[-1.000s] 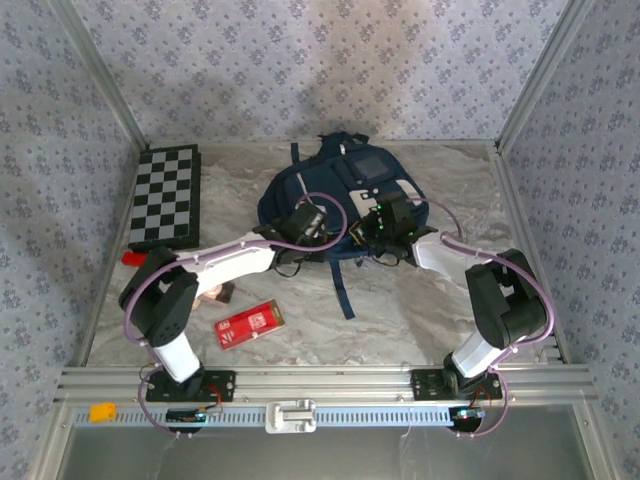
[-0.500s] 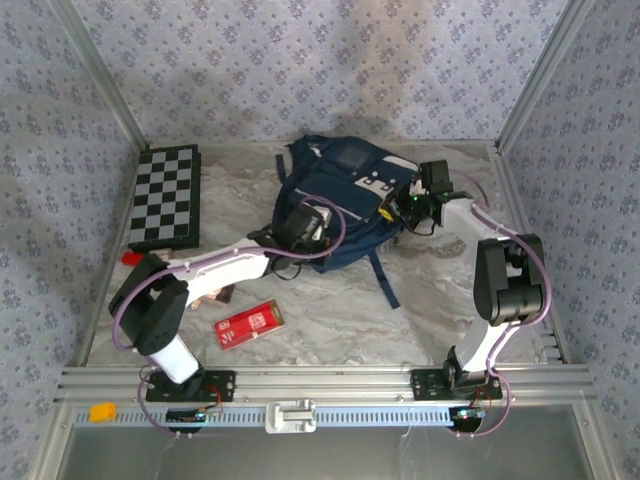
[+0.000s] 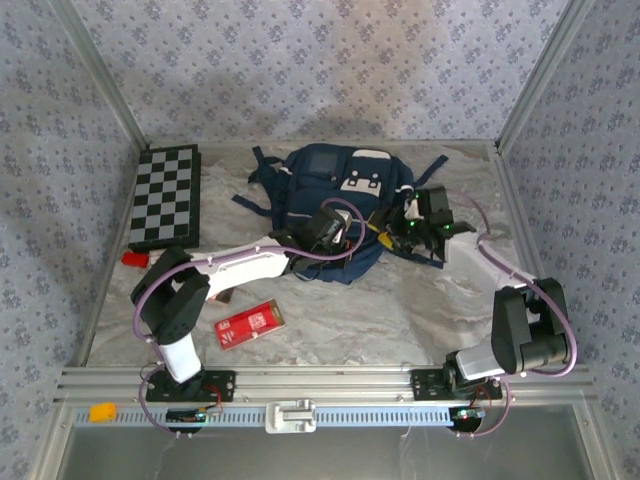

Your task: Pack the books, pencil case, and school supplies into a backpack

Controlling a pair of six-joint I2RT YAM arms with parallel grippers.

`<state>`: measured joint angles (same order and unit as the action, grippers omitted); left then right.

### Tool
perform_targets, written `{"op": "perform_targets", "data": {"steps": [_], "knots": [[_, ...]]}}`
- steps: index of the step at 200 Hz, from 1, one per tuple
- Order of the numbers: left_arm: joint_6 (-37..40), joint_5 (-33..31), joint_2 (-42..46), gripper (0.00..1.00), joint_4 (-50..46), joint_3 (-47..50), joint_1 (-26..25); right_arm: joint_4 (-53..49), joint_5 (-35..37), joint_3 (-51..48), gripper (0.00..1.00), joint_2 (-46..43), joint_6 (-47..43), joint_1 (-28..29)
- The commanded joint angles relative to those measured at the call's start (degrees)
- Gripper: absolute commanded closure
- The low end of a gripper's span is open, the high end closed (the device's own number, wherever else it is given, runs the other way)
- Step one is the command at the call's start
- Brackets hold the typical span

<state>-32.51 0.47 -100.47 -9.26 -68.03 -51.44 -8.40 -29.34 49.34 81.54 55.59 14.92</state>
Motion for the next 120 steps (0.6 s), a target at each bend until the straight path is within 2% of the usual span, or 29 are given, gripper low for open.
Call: {"op": "perform_targets", "data": {"steps": [1,34,59,85,120], "knots": [[-0.54,-0.13,-0.26,1.00,0.48,-1.84,0.10,5.76,4.60,-2.34,0.48,-0.02,5.99,1.83],[0.61,-0.03,-0.90,1.00,-0.41,-2.86,-0.42,8.73,7.44,-1.30,0.55,3.65,8.30,4.50],[1.88,-0.55,-1.89,1.00,-2.92,-4.24,-0.51,12.29,8.10,-1.31,0.75,5.55,9.36,4.00],[3.64,-3.82,-1.13,1.00,-6.56,-3.84,-0.34,8.41,8.28,0.37,0.98,4.52,6.12,3.51],[6.85,-7.96,3.29,1.00,-10.02,1.12,1.42,1.55,4.51,1.28,1.00,0.52,-0.72,-1.59]]}}
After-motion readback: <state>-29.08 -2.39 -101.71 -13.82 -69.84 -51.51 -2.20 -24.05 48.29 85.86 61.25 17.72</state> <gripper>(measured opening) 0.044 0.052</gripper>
